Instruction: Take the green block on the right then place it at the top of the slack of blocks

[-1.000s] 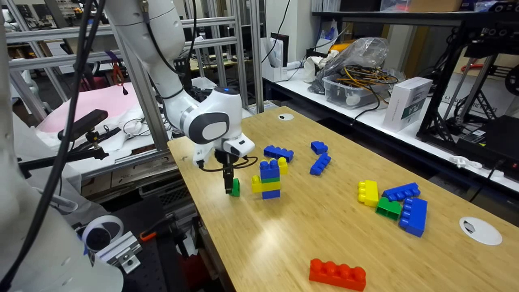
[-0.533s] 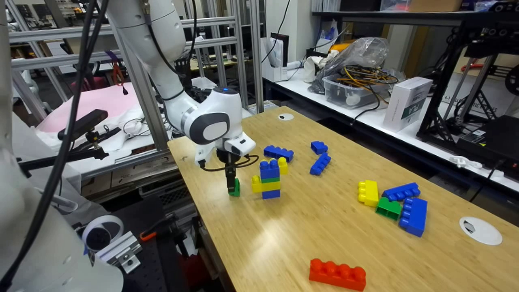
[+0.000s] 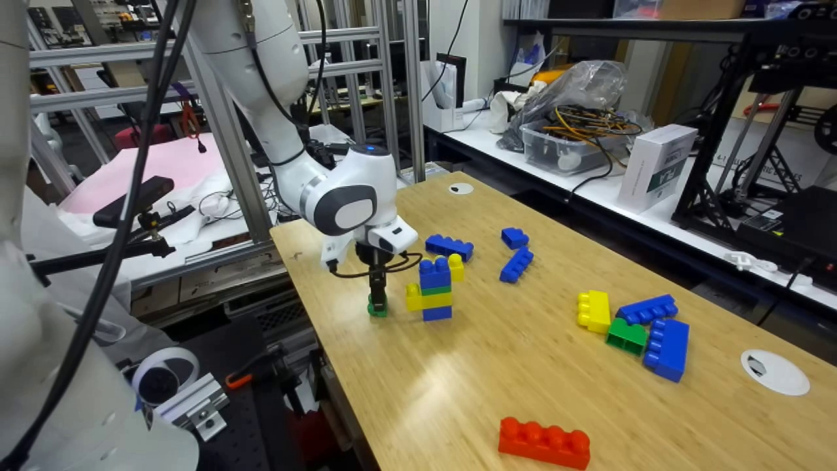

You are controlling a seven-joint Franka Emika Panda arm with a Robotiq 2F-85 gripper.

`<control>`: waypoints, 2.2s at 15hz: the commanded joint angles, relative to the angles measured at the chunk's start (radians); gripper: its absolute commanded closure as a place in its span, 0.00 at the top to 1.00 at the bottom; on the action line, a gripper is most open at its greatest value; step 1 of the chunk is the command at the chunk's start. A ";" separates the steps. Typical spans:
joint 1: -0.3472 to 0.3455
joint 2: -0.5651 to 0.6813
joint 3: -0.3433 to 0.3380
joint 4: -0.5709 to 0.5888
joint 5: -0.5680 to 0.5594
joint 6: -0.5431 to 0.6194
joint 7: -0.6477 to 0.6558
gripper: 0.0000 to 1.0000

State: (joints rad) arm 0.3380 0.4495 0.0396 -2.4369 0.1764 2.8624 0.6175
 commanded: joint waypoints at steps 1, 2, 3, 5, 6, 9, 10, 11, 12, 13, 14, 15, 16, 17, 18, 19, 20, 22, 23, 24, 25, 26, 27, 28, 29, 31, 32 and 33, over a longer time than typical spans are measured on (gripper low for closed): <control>0.021 0.034 -0.015 0.031 -0.005 -0.009 0.020 1.00; 0.024 0.038 -0.015 0.035 -0.004 -0.010 0.020 1.00; 0.025 0.042 -0.015 0.039 -0.003 -0.013 0.020 1.00; 0.031 0.044 -0.016 0.040 -0.002 -0.024 0.026 1.00; 0.035 0.041 -0.019 0.038 -0.003 -0.031 0.031 1.00; 0.040 0.034 -0.018 0.029 -0.002 -0.037 0.045 1.00; 0.041 0.032 -0.017 0.027 -0.002 -0.039 0.051 1.00; 0.041 0.031 -0.015 0.024 -0.001 -0.040 0.056 1.00; 0.041 0.030 -0.015 0.023 -0.001 -0.042 0.061 0.75; 0.042 0.028 -0.016 0.020 -0.002 -0.040 0.066 0.72; 0.044 0.028 -0.018 0.019 -0.004 -0.041 0.072 0.67; 0.047 0.028 -0.020 0.018 -0.007 -0.040 0.077 0.58; 0.051 0.028 -0.023 0.019 -0.009 -0.042 0.084 0.52; 0.053 0.028 -0.025 0.019 -0.012 -0.042 0.090 0.44; 0.057 0.028 -0.028 0.021 -0.014 -0.045 0.097 0.44; 0.058 0.028 -0.029 0.022 -0.017 -0.049 0.101 0.44; 0.066 0.026 -0.036 0.023 -0.023 -0.065 0.110 0.44; 0.022 -0.010 0.005 0.020 -0.010 -0.121 0.058 0.44; 0.031 -0.044 -0.005 0.010 -0.026 -0.147 0.060 0.44; 0.043 -0.090 -0.017 -0.001 -0.049 -0.176 0.067 0.44; 0.063 -0.152 -0.039 -0.018 -0.094 -0.212 0.089 0.44; 0.074 -0.200 -0.051 -0.020 -0.145 -0.243 0.118 0.44; 0.072 -0.262 -0.050 -0.022 -0.209 -0.297 0.132 0.44; 0.060 -0.311 -0.034 -0.011 -0.262 -0.355 0.146 0.44; 0.038 -0.373 -0.004 -0.001 -0.299 -0.437 0.132 0.44; 0.011 -0.440 0.058 0.051 -0.323 -0.621 0.071 0.44; 0.004 -0.475 0.083 0.077 -0.323 -0.706 0.040 0.44; -0.002 -0.497 0.103 0.099 -0.315 -0.779 -0.002 0.44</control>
State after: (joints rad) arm 0.3827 -0.0094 0.0739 -2.3910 -0.1270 2.2613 0.7105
